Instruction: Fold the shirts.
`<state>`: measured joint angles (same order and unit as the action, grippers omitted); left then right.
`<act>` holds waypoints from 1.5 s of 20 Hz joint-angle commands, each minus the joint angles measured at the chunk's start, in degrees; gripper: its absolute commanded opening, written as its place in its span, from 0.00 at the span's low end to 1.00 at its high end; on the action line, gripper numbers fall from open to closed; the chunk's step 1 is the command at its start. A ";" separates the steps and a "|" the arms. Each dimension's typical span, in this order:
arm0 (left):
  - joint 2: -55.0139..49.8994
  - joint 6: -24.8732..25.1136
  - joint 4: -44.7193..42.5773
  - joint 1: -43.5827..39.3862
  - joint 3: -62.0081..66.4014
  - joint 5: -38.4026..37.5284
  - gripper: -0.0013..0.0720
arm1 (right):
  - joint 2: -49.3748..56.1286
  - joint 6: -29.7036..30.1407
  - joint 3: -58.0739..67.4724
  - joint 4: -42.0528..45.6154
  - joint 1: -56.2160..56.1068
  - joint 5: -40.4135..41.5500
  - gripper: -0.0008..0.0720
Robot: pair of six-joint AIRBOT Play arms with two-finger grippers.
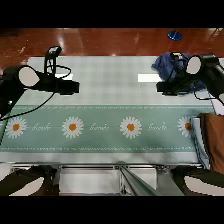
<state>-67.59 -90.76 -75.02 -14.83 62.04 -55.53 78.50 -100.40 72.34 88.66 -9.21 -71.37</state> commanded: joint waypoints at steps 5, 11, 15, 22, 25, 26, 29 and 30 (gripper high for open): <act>-0.02 0.02 0.00 0.04 -0.02 0.02 0.04 | 0.02 -0.02 -0.02 -0.02 -0.07 0.00 0.04; -0.02 0.02 0.00 0.04 -0.02 0.04 0.04 | 0.02 -0.02 -0.02 -0.02 -0.07 0.00 0.04; -0.02 0.02 0.00 0.17 -0.02 0.28 0.04 | 0.02 -0.02 -0.02 0.02 -0.07 0.98 0.04; -1.16 0.04 -0.20 0.33 -0.02 11.15 0.06 | 0.04 -0.20 -0.04 0.00 -0.07 14.27 0.05; -3.39 0.02 -4.94 1.03 0.00 16.76 0.72 | 0.02 -0.55 -0.02 8.72 0.37 23.63 0.59; -3.78 0.02 -6.71 1.70 0.00 17.44 0.72 | 0.02 -0.59 -0.02 15.21 0.83 28.00 0.58; -3.76 -0.02 -7.72 5.46 -0.02 14.69 0.71 | 1.09 -16.72 1.03 32.92 6.95 39.34 0.58; -3.82 -0.02 -7.72 6.71 -0.02 13.31 0.71 | 3.06 -18.51 3.08 31.52 10.03 38.95 0.58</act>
<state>-70.98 -90.78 -80.88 -10.85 62.00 -40.97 79.53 -108.66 73.30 109.78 -4.38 -40.99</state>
